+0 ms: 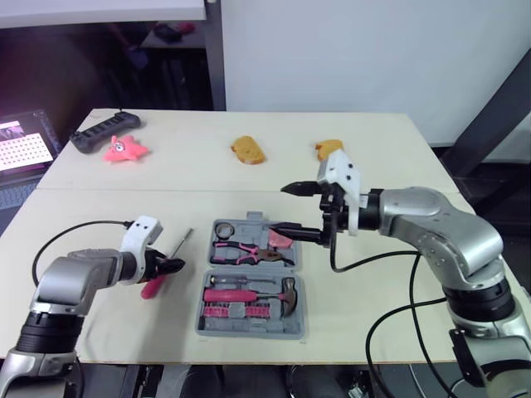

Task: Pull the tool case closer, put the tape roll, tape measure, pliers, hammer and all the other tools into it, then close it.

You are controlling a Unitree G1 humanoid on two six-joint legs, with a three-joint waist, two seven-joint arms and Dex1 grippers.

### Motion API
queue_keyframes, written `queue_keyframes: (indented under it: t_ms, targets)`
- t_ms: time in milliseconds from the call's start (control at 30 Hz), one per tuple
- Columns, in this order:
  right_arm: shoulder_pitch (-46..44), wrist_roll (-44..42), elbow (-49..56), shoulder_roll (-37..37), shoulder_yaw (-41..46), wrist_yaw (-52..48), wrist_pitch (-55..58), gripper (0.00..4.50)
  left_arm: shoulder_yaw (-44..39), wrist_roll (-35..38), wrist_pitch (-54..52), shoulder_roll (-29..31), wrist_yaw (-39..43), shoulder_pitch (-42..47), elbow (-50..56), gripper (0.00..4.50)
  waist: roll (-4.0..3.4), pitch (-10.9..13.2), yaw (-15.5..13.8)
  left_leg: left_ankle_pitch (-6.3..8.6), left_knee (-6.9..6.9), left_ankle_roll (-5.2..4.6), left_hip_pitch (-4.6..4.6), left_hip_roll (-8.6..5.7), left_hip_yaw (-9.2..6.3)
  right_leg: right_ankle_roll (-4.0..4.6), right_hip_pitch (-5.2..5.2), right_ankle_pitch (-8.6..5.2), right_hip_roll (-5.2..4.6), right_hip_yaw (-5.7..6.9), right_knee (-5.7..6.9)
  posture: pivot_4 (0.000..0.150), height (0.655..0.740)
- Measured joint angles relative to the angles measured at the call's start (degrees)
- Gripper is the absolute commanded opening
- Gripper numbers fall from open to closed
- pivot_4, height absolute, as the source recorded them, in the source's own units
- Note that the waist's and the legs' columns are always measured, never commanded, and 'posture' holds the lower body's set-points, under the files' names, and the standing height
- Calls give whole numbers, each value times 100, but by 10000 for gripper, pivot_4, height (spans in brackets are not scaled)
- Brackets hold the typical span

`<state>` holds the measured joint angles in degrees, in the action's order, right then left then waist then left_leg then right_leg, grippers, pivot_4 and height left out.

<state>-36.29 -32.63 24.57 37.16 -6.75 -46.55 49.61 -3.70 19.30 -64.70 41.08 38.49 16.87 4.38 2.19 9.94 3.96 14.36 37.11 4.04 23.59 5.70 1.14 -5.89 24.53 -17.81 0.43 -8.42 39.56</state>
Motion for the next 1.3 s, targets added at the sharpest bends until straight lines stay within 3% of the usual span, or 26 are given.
queue_keyframes:
  t_ms: [233, 333, 433, 467, 800, 900, 1067, 1200, 1300]
  targets:
    - [0, 95, -100, -14, -140, -42, -115, 45000, 22, 25, -101, 32, -99, -19, 101, 30614, 0, 0, 1, 0, 0, 0, 0, 0, 0, 0, 0, 0, 0, 0, 0, 1500, 7150]
    - [0, 103, -127, -22, -141, -41, -127, 45000, 66, 33, -122, 102, -121, -27, 114, 22618, 0, 0, 0, 0, -1, 0, 0, 0, 0, 0, 0, 0, 0, 0, 0, 1500, 7150]
    - [0, 103, -127, -49, -141, -42, -130, 45000, 112, 33, -129, 166, -124, -27, 99, 7247, 0, 0, -2, 0, 0, 0, 0, 0, 0, 0, 0, 0, 0, 0, 0, 1500, 7150]
    - [0, 102, -127, -54, -142, -43, -130, 45000, 143, 34, -129, 212, -115, -25, 101, 4378, 0, 0, -2, 0, 0, 0, 0, 0, 0, 0, 0, 0, 0, 0, -1, 1500, 7150]
    - [4, 23, -107, 102, -142, -291, -69, 45000, 278, 95, 416, 839, 518, 672, -26, 4440, 3, 4, -35, 0, -1, 0, 3, -1, 1, 1, -1, -1, -1, 0, -9, 1500, 7150]
    - [37, -33, -16, 393, -136, -474, 25, 45000, 412, 240, 651, 1232, 1171, 1024, 50, 4440, 1, 5, -45, 0, -4, 0, 4, -1, 2, 1, 0, -1, -1, 0, -14, 1500, 7150]
    - [311, -101, 166, 1213, -33, -814, 241, 45000, 1434, 332, 1010, 2479, 2994, 1335, 533, 4440, -14, 26, -23, 2, -12, -2, 6, 0, 5, 2, 5, -3, -1, -1, -22, 1500, 7150]
    - [541, -357, 527, 1669, 344, -931, 505, 45000, 2024, 257, 1295, 2893, 4075, 1801, 817, 4440, -22, 43, -41, 2, -7, -2, 10, 0, 5, 17, 6, -12, 0, -2, -23, 1500, 7150]
    - [790, -629, 880, 1825, 598, -919, 755, 45000, 2613, 81, 1139, 2775, 4369, 2278, 1279, 4440, -22, 43, -76, 2, 0, -2, 10, -1, 6, 12, 2, -11, -1, -5, -24, 1500, 7150]
